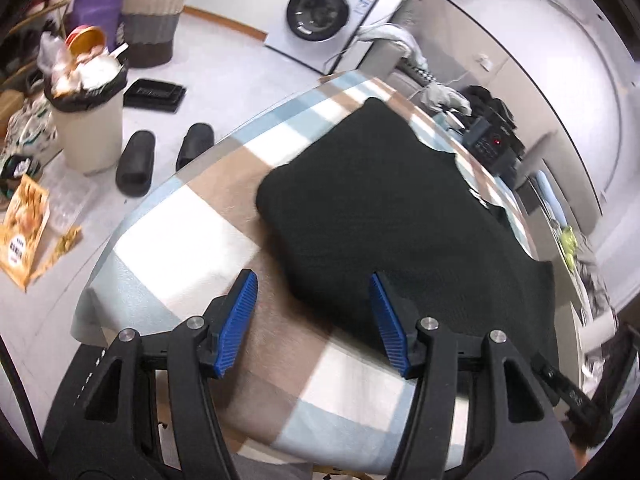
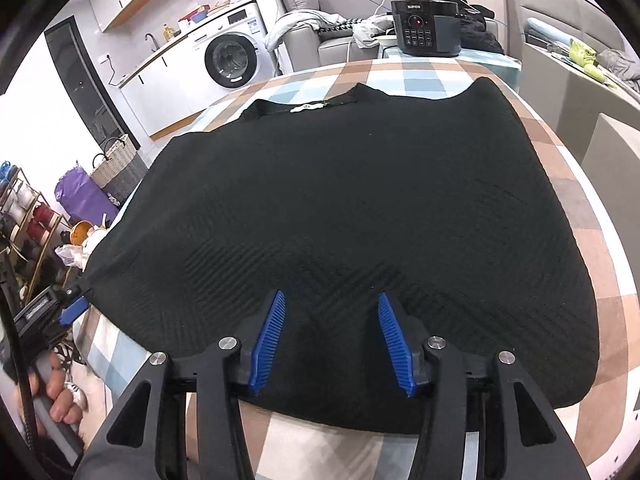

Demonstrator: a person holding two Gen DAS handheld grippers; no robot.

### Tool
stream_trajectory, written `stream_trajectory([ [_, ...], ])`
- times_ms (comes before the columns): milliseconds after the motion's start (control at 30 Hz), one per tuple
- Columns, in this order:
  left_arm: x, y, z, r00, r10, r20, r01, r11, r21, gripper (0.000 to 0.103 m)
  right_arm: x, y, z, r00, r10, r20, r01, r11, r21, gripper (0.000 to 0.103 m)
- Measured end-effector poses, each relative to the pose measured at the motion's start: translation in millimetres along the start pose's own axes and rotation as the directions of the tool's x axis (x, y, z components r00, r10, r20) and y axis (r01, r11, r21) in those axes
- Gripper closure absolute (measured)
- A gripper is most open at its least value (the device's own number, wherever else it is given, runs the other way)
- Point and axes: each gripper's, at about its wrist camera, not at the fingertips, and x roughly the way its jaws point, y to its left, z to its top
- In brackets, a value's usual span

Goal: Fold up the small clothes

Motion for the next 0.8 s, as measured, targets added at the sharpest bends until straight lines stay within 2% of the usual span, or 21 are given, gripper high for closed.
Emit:
stream_trajectory([
  [233, 31, -11, 22, 1.0, -0.024, 0.018, 0.023, 1.0, 0.012, 0.049, 1, 5, 1, 1.0, 0.003, 0.007, -0.003, 1.0, -0.001, 0.048],
  [300, 45, -21, 31, 1.0, -0.022, 0.0, 0.022, 1.0, 0.02, 0.066, 1, 7, 2, 1.0, 0.006, 0.006, -0.006, 1.0, -0.006, 0.048],
  [367, 59, -29, 37, 1.0, -0.009, -0.02, 0.009, 1.0, 0.025, 0.092, 2, 9, 4, 1.0, 0.013, 0.013, -0.013, 1.0, -0.006, 0.046],
  [400, 62, -31, 40, 1.0, -0.011, -0.017, 0.011, 1.0, 0.023, 0.096, 2, 10, 5, 1.0, 0.015, 0.014, -0.015, 1.0, -0.006, 0.045],
  [500, 58, -33, 44, 1.0, -0.023, 0.016, 0.022, 1.0, 0.02, 0.098, 8, 19, 10, 0.999, 0.032, 0.013, -0.032, 0.999, -0.014, 0.045],
  [667, 46, -26, 44, 0.998, -0.06, 0.027, 0.059, 0.998, 0.01, 0.098, 27, 53, 19, 0.996, 0.085, 0.008, -0.084, 0.995, -0.05, 0.045],
  [800, 35, -29, 45, 0.995, -0.088, 0.049, 0.087, 0.996, 0.01, 0.098, 49, 77, 22, 0.993, 0.119, -0.025, -0.12, 0.991, -0.065, 0.046],
])
